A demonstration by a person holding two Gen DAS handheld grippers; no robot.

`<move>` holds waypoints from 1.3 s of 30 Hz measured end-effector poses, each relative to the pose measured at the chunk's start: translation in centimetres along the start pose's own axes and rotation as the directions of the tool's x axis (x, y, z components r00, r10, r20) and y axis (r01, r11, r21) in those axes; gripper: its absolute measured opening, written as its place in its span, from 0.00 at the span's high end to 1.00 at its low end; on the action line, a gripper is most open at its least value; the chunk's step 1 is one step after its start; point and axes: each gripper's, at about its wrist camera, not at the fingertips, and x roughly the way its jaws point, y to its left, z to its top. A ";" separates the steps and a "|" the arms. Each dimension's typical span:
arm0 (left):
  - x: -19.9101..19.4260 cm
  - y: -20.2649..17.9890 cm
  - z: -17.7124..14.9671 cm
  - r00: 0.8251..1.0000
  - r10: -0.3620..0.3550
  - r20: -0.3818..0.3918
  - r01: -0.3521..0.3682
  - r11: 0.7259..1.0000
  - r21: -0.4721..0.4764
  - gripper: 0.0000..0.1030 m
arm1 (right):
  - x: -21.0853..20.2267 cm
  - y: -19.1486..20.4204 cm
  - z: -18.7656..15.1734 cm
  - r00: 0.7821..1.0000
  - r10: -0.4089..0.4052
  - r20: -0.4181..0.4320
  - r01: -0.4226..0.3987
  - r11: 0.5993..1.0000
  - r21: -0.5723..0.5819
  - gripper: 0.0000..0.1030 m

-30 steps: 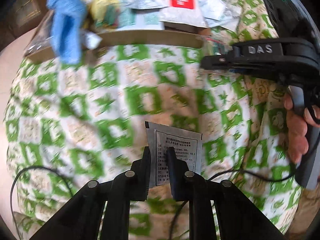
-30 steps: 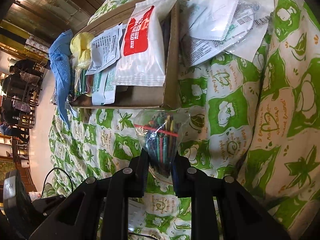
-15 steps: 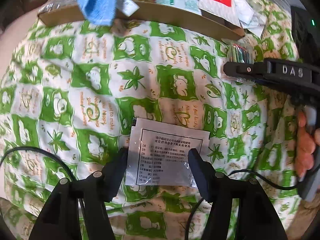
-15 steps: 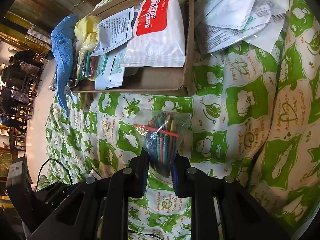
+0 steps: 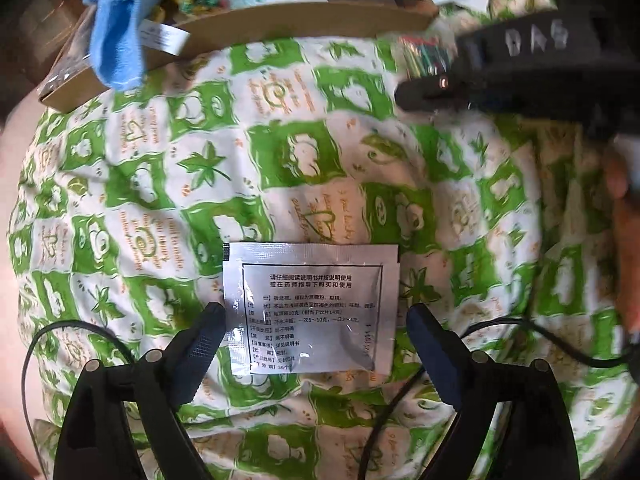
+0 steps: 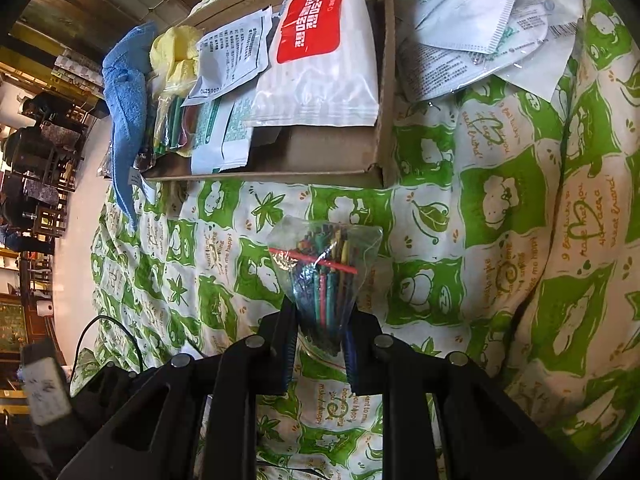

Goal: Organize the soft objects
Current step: 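Carry the stick bag with the right gripper while the left gripper carries the sachet toward the box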

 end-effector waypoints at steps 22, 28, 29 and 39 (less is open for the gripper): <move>-5.3 -1.8 0.9 0.992 -0.069 0.104 0.069 0.998 0.001 0.43 | -0.5 0.6 -0.4 1.000 0.003 0.005 -0.003 1.000 -0.024 0.82; -7.7 -1.0 0.6 0.988 -0.098 0.117 0.098 0.995 0.005 0.43 | -0.8 0.8 -0.6 1.000 0.004 0.012 -0.003 0.999 -0.034 0.82; -7.9 -1.2 0.6 0.988 -0.099 0.118 0.098 0.995 0.008 0.43 | -0.8 0.7 -0.6 1.000 0.003 0.010 -0.003 0.999 -0.032 0.82; -11.9 3.7 0.4 0.986 -0.067 0.151 0.074 0.997 -0.036 0.43 | -0.5 0.9 -0.7 1.000 -0.006 0.005 0.006 0.999 -0.041 0.82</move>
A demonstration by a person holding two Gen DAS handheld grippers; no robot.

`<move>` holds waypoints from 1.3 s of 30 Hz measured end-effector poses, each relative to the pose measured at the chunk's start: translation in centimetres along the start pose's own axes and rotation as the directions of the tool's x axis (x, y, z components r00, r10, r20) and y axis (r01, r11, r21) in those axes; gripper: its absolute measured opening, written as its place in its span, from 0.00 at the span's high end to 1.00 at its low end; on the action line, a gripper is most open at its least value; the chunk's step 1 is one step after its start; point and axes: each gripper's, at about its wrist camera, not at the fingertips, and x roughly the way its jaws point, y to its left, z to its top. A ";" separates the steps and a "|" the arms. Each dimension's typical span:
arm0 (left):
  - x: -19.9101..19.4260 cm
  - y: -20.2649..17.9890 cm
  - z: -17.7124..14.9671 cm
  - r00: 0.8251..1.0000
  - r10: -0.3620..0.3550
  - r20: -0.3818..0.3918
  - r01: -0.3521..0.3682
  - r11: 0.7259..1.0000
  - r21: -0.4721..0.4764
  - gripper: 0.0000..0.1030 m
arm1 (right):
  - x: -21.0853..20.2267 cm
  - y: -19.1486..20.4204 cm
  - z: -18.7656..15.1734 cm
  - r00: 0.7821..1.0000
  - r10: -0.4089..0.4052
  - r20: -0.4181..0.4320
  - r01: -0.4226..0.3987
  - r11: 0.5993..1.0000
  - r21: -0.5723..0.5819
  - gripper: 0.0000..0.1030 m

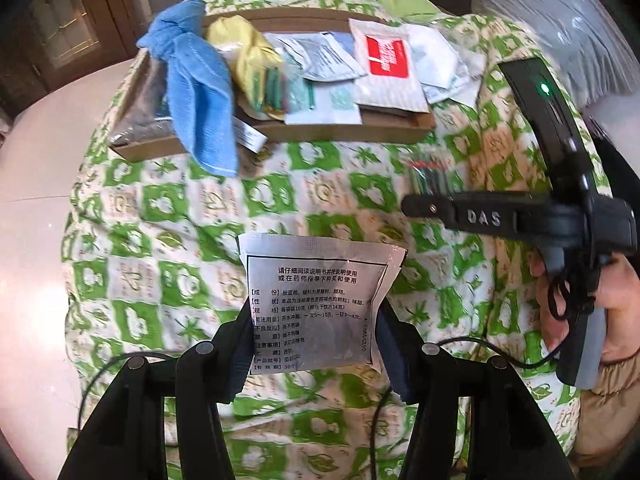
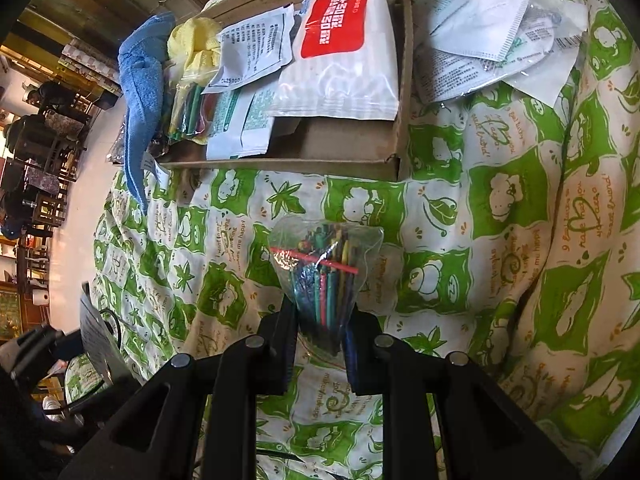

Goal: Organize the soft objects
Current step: 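Carry the stick bag with the right gripper while the left gripper carries the sachet toward the box, then lower and release the stick bag with the right gripper while the left gripper releases the sachet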

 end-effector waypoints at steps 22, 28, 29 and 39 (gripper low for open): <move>2.3 0.9 3.2 1.000 0.021 0.018 -0.021 1.000 0.016 0.43 | -1.6 1.0 1.4 0.999 -0.031 0.027 0.033 0.998 -0.048 0.82; 2.6 1.1 4.2 0.999 0.025 0.020 -0.026 0.999 0.026 0.43 | -2.4 1.2 2.6 0.998 -0.052 0.037 0.055 0.996 -0.065 0.82; 2.6 1.1 4.4 0.999 0.027 0.020 -0.028 0.999 0.027 0.43 | -2.5 1.2 2.8 0.998 -0.055 0.037 0.058 0.996 -0.068 0.82; 2.9 1.6 6.6 0.998 0.051 0.028 -0.052 0.998 0.035 0.43 | -3.6 1.5 5.2 0.997 -0.069 0.032 0.072 0.993 -0.091 0.82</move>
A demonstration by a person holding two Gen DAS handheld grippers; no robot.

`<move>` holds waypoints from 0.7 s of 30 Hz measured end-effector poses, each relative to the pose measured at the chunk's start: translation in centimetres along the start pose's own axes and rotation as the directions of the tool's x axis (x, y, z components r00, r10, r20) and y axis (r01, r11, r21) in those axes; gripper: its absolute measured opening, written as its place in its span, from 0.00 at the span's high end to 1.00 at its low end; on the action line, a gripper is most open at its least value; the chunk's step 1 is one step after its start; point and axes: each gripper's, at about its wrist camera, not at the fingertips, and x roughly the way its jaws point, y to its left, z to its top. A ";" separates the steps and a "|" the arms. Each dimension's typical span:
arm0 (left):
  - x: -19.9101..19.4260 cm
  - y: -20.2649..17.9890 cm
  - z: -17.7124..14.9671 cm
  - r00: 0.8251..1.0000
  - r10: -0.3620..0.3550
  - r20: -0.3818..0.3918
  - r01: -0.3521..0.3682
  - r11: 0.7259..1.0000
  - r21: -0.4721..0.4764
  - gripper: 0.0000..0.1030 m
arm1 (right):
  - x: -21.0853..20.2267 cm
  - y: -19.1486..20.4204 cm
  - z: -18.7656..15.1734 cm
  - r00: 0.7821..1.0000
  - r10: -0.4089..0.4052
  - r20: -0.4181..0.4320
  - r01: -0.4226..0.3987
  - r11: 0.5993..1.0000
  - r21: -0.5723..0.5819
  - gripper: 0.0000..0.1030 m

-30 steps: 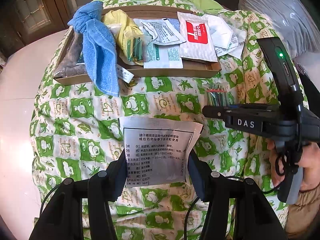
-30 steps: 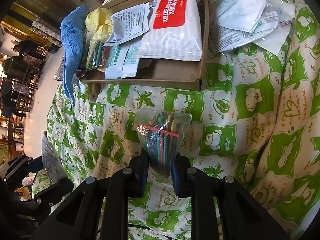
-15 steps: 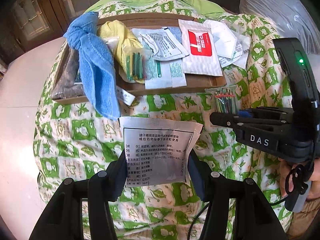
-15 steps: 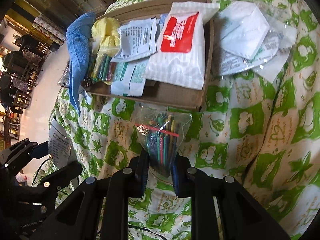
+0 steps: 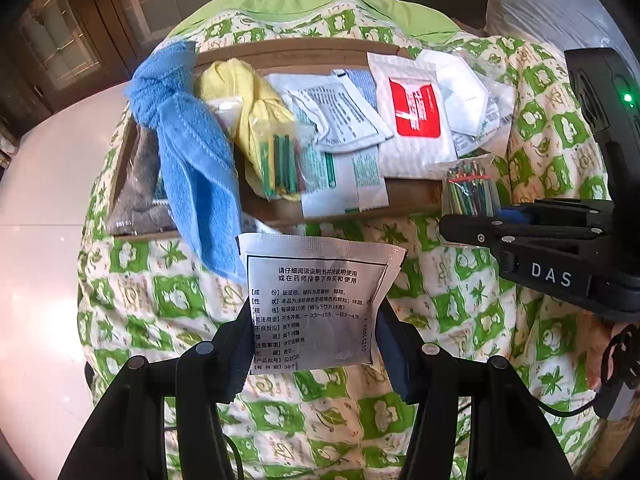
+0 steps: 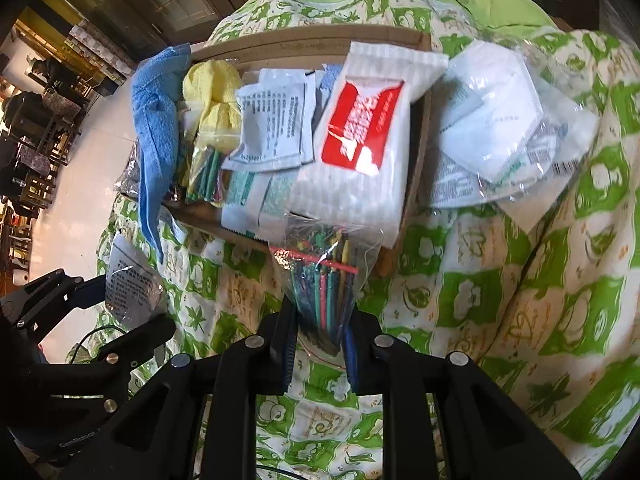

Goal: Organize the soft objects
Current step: 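Lower and release the stick bag with the right gripper while the left gripper releases the sachet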

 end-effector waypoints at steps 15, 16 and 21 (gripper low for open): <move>0.5 2.0 5.8 0.999 0.020 0.040 -0.019 1.000 -0.017 0.43 | -0.5 1.3 5.8 1.000 -0.001 0.016 0.002 1.000 -0.016 0.82; 0.6 2.2 6.2 0.999 0.020 0.043 -0.019 1.000 -0.021 0.43 | -0.6 1.3 6.3 1.000 0.003 0.020 -0.003 1.000 -0.014 0.82; 1.8 3.0 8.2 0.998 0.039 0.059 -0.036 0.998 -0.045 0.43 | 0.1 1.3 9.2 0.999 0.027 0.033 -0.028 1.000 0.015 0.82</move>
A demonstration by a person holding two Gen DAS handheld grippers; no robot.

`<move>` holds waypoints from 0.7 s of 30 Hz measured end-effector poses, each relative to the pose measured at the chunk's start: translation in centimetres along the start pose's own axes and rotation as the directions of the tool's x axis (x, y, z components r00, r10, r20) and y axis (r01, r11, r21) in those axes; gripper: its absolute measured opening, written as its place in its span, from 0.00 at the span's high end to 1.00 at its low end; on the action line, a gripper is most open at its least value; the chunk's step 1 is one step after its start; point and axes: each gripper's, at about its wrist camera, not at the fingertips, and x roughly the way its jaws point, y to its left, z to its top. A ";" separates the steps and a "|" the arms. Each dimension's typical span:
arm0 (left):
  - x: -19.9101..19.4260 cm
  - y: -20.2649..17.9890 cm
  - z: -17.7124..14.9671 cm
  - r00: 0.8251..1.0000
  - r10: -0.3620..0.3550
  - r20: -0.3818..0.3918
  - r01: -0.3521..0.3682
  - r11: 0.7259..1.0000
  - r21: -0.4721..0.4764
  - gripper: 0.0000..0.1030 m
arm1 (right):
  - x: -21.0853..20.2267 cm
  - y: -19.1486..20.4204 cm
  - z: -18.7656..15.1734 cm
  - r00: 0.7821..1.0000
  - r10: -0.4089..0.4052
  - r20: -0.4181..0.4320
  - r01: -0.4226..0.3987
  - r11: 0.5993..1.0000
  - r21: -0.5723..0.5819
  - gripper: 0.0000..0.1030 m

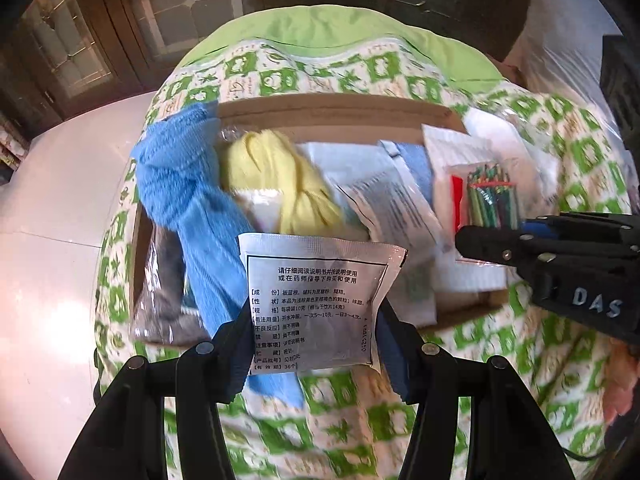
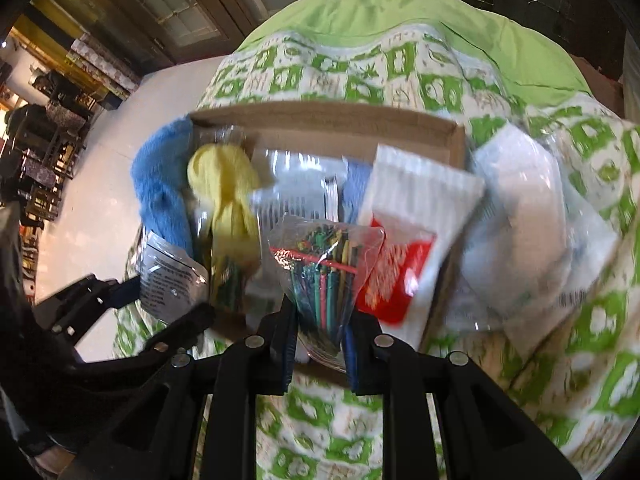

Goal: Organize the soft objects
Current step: 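Lower and release the stick bag with the right gripper while the left gripper releases the sachet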

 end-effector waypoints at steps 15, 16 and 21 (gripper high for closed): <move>3.0 1.5 2.6 1.000 -0.001 0.013 0.001 1.000 -0.017 0.40 | 4.2 -1.1 7.0 0.997 0.082 0.001 -0.082 0.992 0.100 0.79; 3.0 1.6 2.7 1.000 -0.008 0.018 0.009 1.000 -0.020 0.40 | 4.4 -1.2 7.2 0.996 0.089 0.005 -0.089 0.990 0.111 0.77; 2.8 1.6 2.7 0.999 -0.022 0.029 0.023 0.999 -0.029 0.29 | 4.0 -0.9 7.3 0.995 0.087 0.040 -0.091 0.991 0.100 0.53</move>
